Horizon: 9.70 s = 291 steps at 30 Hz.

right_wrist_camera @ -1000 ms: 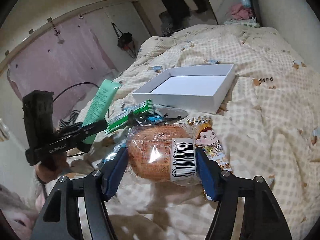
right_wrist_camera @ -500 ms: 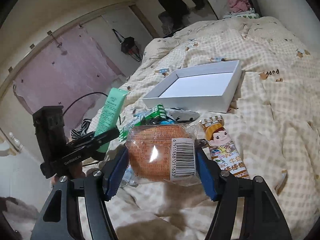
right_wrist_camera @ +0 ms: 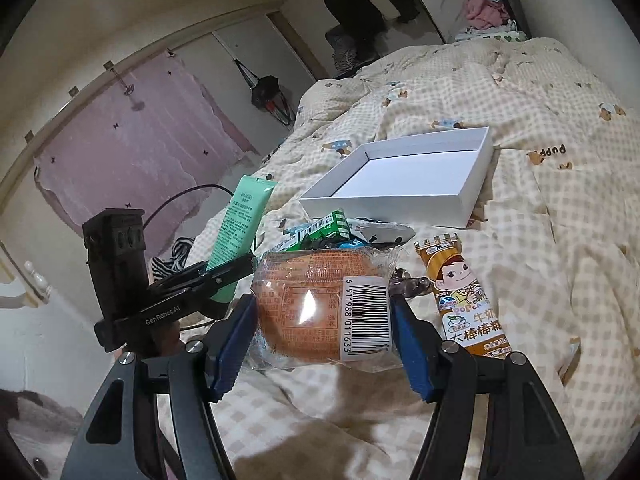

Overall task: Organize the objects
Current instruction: 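Carry the green tube and wrapped bread with both tools over the white box, then release the green tube and the bread into the white box, opening both tools, then move the left tool toward the green snack packet beside the box, then grasp the green snack packet with the left tool and lift it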

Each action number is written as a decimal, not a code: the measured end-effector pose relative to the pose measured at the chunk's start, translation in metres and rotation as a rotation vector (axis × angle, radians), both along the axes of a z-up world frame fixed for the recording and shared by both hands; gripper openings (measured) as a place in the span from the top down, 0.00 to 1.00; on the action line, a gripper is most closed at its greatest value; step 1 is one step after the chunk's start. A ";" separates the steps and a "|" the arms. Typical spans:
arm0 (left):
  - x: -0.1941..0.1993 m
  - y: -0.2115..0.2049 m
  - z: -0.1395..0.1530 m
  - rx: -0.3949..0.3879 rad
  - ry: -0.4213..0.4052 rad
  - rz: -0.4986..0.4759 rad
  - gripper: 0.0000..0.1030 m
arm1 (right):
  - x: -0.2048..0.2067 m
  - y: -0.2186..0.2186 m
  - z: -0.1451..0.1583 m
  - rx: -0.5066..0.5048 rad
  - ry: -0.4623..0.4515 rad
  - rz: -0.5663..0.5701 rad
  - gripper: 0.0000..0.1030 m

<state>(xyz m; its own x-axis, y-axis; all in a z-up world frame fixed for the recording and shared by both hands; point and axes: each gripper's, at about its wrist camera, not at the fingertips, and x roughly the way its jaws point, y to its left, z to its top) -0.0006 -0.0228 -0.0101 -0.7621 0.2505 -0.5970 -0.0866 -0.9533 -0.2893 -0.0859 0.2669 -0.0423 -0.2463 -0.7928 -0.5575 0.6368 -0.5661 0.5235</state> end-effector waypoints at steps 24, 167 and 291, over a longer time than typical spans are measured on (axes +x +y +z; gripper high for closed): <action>-0.098 -0.047 0.054 -0.029 0.041 0.033 0.60 | -0.092 -0.044 0.039 -0.041 0.020 -0.028 0.35; 0.002 0.049 0.002 -0.215 0.000 -0.036 0.01 | 0.018 -0.004 0.009 0.114 0.297 -0.116 0.00; -0.046 -0.006 -0.001 0.084 -0.227 0.045 0.71 | 0.011 -0.022 -0.033 0.182 0.184 -0.087 0.00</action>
